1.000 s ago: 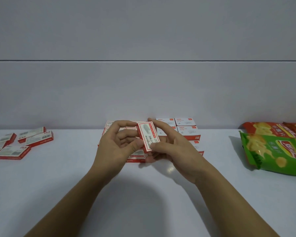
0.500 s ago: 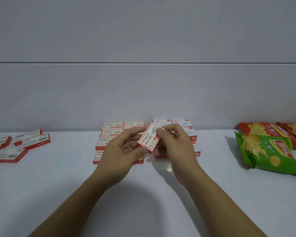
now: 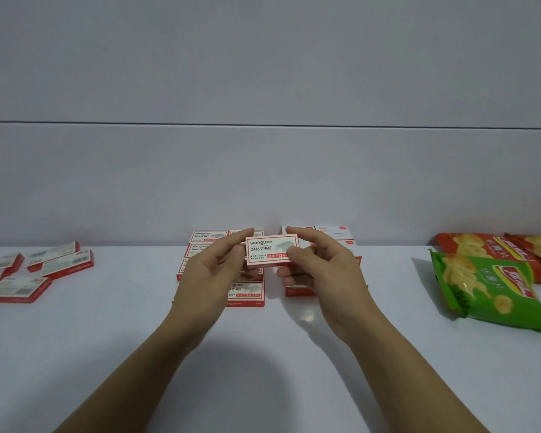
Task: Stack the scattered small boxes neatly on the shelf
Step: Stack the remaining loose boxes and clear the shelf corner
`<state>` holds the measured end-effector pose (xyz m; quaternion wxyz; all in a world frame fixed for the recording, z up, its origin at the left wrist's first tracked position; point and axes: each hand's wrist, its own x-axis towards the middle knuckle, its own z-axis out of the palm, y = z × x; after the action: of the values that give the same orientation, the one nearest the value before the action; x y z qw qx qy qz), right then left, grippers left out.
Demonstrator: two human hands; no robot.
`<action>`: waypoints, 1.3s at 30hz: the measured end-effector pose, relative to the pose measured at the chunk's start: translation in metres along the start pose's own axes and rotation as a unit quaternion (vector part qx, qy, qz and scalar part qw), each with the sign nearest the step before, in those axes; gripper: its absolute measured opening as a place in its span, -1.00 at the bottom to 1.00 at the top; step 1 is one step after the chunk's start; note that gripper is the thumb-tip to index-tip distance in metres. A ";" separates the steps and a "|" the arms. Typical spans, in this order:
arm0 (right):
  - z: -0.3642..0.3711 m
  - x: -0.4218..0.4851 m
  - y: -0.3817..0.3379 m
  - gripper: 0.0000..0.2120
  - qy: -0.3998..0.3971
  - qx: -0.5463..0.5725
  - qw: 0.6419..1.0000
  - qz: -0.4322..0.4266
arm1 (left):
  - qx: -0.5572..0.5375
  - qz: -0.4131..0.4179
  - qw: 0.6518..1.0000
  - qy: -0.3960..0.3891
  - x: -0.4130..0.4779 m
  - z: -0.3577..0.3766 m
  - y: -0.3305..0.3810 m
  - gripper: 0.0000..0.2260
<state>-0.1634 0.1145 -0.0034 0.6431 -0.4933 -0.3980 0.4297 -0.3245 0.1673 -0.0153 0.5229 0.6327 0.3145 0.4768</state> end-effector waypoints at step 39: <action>0.017 -0.009 0.028 -0.63 -0.045 -0.400 0.908 -0.120 | 0.512 0.023 0.858 -0.037 -0.010 -0.095 -0.021 -0.75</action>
<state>-0.1872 0.1152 -0.0286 0.4204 -0.6380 -0.6206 0.1761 -0.4140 0.1984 -0.0382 0.1252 0.8356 0.4798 0.2366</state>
